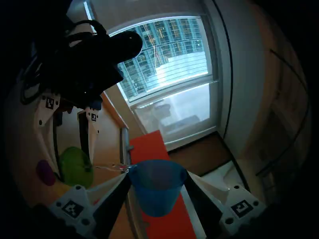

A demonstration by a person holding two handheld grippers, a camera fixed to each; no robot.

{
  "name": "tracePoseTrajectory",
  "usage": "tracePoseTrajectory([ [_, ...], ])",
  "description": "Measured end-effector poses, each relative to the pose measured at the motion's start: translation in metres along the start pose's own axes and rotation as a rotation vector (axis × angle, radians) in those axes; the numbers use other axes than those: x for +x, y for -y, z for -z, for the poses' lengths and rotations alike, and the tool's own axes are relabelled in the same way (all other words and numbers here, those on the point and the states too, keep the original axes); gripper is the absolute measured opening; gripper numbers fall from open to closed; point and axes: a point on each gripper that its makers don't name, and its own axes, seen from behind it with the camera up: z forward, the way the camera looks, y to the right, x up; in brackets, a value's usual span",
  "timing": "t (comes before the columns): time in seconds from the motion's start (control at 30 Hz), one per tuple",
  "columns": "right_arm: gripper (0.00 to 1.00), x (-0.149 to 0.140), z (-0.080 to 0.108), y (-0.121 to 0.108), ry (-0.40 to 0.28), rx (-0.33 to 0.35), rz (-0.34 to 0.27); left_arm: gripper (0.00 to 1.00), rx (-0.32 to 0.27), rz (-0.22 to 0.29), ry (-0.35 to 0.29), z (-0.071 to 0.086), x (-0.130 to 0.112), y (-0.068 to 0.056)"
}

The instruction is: Pour water

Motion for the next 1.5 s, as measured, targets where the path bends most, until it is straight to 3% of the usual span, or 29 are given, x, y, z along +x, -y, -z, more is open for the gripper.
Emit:
tracePoseTrajectory([
  [1.5,0.93,0.021,-0.002,-0.019,-0.013,-0.033,0.24,0.89,0.007,0.005,-0.009,-0.002,0.005,0.003],
])
